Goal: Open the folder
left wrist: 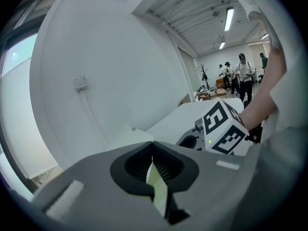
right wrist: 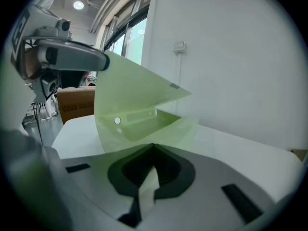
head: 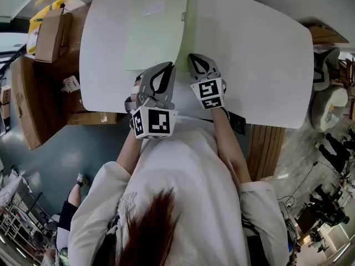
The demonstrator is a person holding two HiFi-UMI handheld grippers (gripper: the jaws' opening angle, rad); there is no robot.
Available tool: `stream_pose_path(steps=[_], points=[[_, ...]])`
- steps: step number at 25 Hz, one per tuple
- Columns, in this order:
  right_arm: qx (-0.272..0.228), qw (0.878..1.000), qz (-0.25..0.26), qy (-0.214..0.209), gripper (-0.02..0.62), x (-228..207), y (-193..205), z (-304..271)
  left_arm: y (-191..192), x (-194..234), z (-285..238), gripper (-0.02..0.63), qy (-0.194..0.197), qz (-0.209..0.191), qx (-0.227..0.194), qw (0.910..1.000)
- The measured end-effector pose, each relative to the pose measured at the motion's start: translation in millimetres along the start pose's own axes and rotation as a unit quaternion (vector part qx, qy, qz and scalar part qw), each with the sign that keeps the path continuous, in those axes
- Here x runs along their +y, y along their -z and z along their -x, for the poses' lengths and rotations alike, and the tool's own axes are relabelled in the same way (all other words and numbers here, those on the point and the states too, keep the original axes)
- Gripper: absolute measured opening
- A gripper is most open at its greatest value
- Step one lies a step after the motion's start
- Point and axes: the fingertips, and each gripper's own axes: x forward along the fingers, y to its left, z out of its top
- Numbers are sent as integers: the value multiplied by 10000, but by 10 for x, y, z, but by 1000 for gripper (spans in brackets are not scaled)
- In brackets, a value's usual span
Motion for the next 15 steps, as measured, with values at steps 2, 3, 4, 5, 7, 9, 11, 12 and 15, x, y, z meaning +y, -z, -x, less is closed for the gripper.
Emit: stream_pose_path(steps=[2,3,4,5,7,9,11,12,15], points=[[33,10000,19,38,5,-18,-5,-3,-28,58,24,10,28,161,-99,9998],[52,10000,39,54,3,-26,-8,-11,-35,93,40,10,34,269,-153,9995],[73,9999,60,69,4,-30,-10,-20,-40,131,61,10,28,385,-205,9990],[95,9999,79,82,4,-29,-10,-28,-44,170,88,9,10,496,-254,9984],[135,9998,103,95,4,-18,-10,-38,-42,248,157,10,-44,656,-339,9973],[160,9998,104,103,5,-1,-17,-41,-62,341,235,9,-136,808,-415,9958],[176,9997,86,127,3,-6,-24,-24,-112,417,296,9,-222,944,-475,9942],[185,9997,85,145,4,-16,-25,-13,-129,437,315,9,-248,979,-491,9937],[202,9996,92,190,4,-52,-19,1,-154,486,346,9,-330,1106,-556,9918]])
